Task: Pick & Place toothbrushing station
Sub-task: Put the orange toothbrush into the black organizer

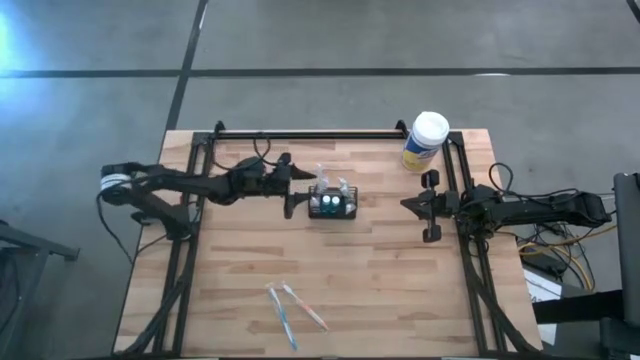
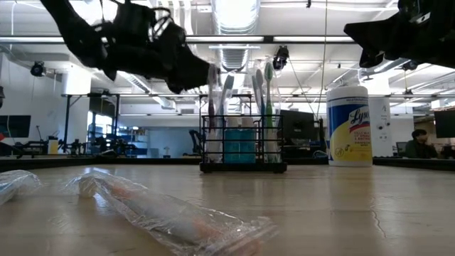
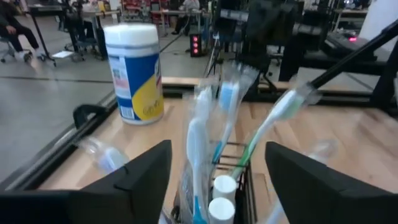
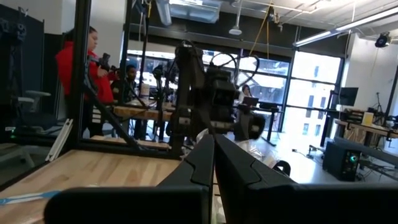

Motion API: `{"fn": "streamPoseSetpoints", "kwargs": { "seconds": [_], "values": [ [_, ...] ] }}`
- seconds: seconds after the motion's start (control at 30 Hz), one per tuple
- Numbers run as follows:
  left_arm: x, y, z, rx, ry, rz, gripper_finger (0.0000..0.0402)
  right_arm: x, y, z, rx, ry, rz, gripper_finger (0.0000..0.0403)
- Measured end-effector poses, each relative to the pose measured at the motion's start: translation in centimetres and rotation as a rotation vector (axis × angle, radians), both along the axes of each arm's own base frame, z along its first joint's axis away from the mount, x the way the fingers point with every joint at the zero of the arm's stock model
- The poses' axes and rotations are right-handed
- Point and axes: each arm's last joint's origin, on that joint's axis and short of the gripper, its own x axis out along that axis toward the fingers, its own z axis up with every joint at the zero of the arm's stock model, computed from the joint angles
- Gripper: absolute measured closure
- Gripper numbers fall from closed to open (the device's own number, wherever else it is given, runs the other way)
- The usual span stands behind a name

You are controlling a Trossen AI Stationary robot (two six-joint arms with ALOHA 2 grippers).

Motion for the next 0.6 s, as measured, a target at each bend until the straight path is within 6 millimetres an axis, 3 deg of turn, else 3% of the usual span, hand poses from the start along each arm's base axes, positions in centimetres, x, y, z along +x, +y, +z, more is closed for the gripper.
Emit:
{"fn": "streamPoseSetpoints", "kwargs": {
  "seconds": [0.17, 0.33, 0.47, 0.6],
  "values": [
    [-2.6, -0.8, 2.4, 0.006, -0.006, -0.016, 0.0119, 0.0, 0.0, 0.0, 0.0, 0.001, 0.0, 0.0394],
    [-6.3, -2.0, 4.5, 0.017, 0.017, -0.067, 0.0135, 0.0, 0.0, 0.0, 0.0, 0.004, 0.0, 0.0394],
    [-9.3, -2.9, 4.8, -0.003, 0.045, -0.068, 0.0187, 0.0, 0.0, 0.0, -0.001, 0.004, 0.0, 0.0394],
    [-11.6, -3.5, 3.6, -0.019, 0.055, -0.068, 0.0281, 0.0, 0.0, -0.2, -0.011, 0.019, -0.003, 0.0394]
  ]
}}
